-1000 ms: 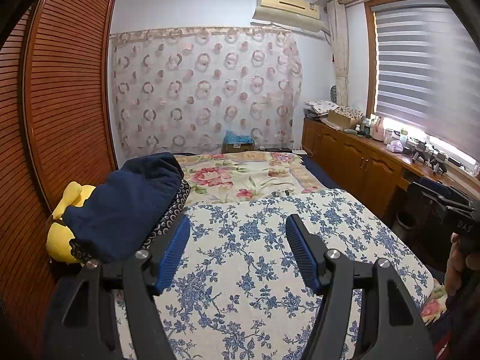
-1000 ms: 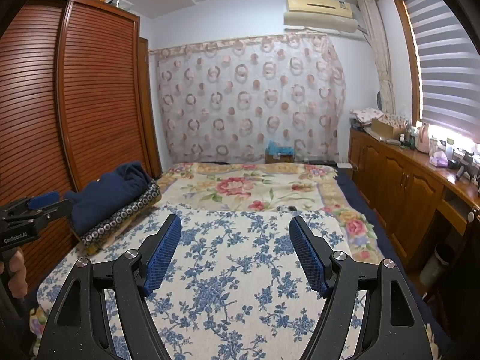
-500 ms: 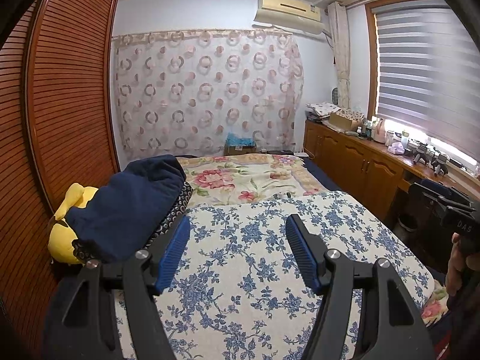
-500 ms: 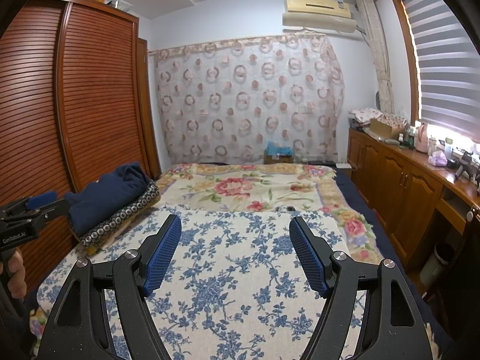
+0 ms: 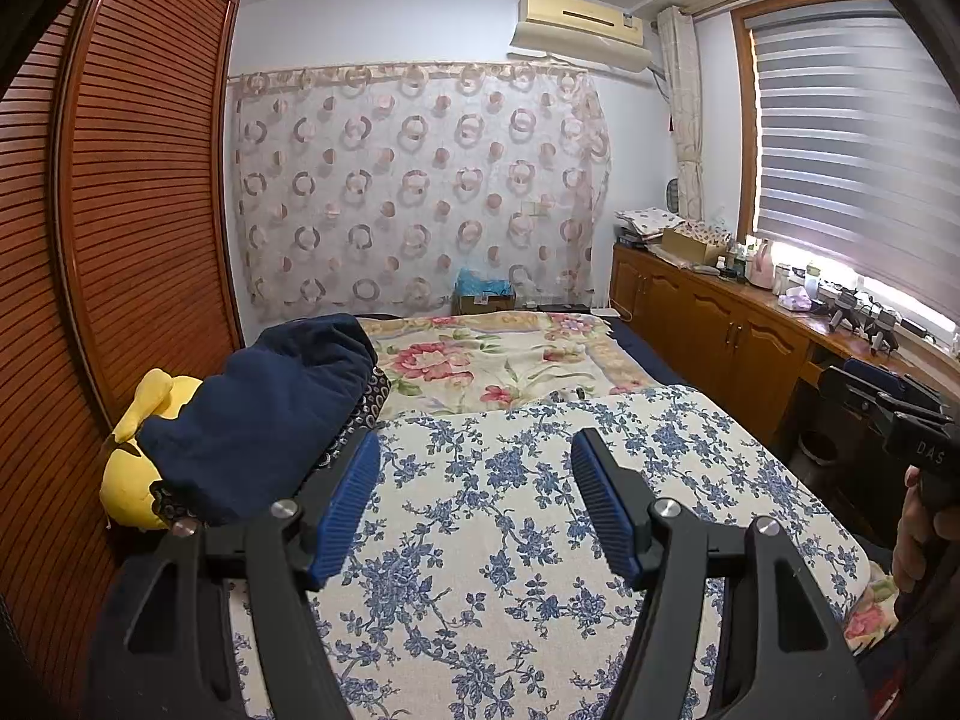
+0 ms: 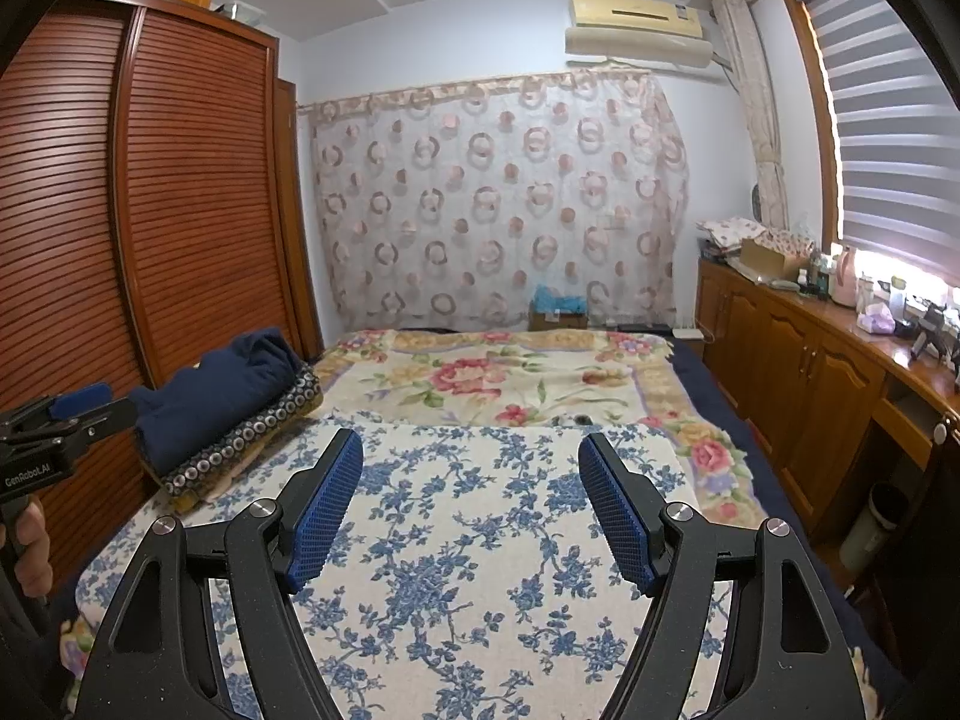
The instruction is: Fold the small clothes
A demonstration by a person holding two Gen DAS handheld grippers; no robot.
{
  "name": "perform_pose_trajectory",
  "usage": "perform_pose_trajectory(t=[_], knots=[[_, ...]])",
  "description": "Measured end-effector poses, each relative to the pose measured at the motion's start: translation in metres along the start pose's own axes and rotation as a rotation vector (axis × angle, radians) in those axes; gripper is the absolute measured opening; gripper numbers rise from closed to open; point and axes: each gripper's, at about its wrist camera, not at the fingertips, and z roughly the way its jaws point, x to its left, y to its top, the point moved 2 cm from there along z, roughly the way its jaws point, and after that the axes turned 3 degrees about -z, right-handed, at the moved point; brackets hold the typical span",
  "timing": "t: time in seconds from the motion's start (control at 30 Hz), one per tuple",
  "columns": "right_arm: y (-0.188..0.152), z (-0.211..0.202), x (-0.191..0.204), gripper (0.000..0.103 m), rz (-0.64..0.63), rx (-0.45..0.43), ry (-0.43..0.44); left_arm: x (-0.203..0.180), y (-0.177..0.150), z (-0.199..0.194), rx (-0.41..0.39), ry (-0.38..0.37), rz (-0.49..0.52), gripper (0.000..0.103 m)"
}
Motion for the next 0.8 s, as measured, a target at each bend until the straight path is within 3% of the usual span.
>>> perform_pose_trajectory(t=[0.8], knots=[[-0.0011, 0.0008, -0.0004, 0.076, 0.002, -0.001, 0.004, 0.0, -0.0031, 0.0002, -0.001, 0.001, -0.001, 0.067]])
